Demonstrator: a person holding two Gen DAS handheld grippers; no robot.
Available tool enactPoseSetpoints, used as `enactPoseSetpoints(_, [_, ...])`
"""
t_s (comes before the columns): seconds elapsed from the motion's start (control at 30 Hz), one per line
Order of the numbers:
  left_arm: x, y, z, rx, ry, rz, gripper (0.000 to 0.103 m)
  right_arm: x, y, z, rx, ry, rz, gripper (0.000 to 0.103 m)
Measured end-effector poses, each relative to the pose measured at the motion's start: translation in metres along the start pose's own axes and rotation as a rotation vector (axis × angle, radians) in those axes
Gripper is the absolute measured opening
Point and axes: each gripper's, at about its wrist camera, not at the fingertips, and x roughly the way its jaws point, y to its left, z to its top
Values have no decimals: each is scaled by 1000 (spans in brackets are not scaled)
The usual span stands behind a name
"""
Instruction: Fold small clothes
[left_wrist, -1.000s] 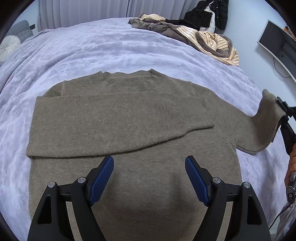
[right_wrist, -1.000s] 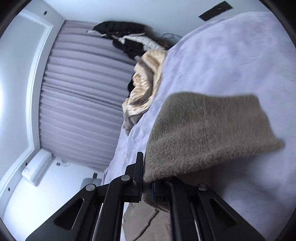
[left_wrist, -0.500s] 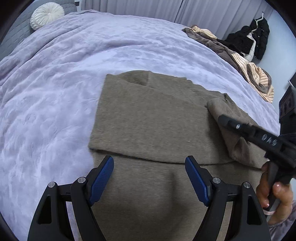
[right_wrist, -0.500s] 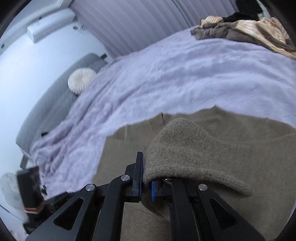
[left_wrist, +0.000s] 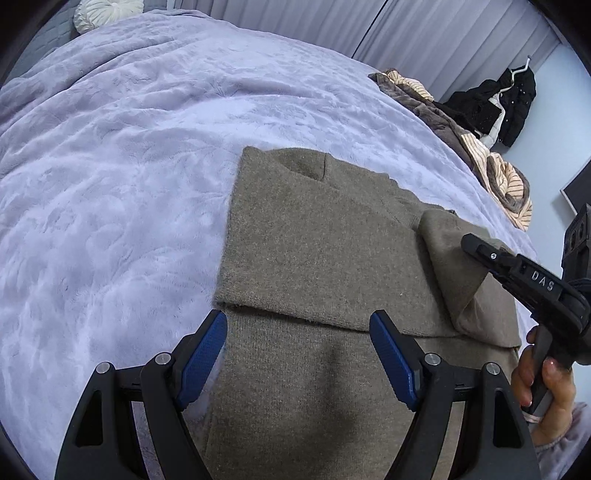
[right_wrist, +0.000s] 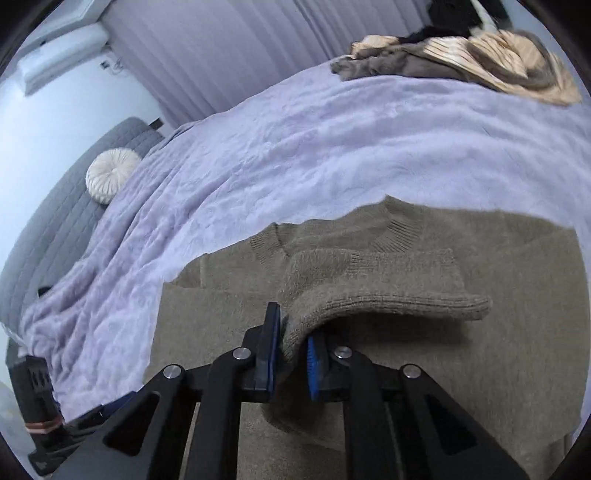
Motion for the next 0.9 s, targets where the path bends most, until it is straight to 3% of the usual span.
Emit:
enactPoseSetpoints(0.13, [-4, 12, 6, -35, -10, 11, 80, 19, 49, -18, -241, 125, 50, 14])
enactPoseSetpoints(0.2, [-3, 16, 7, -49, 0, 13, 80, 30, 62, -37, -314, 186, 35, 17])
enactPoseSetpoints(0.3, [3, 11, 8, -35, 36, -23, 80, 24, 63, -54, -339, 203, 3, 24])
enactPoseSetpoints(0.47, [25, -6, 13, -21, 92, -100, 80, -18, 16, -63, -150, 180, 30, 33])
enactPoseSetpoints(0.73, [61, -15, 39, -134, 198, -190, 80, -82, -99, -83, 302, 90, 97, 39])
enactPoseSetpoints(0.9, [30, -29, 44, -35, 179, -178, 80, -101, -132, -98, 455, 40, 122, 39])
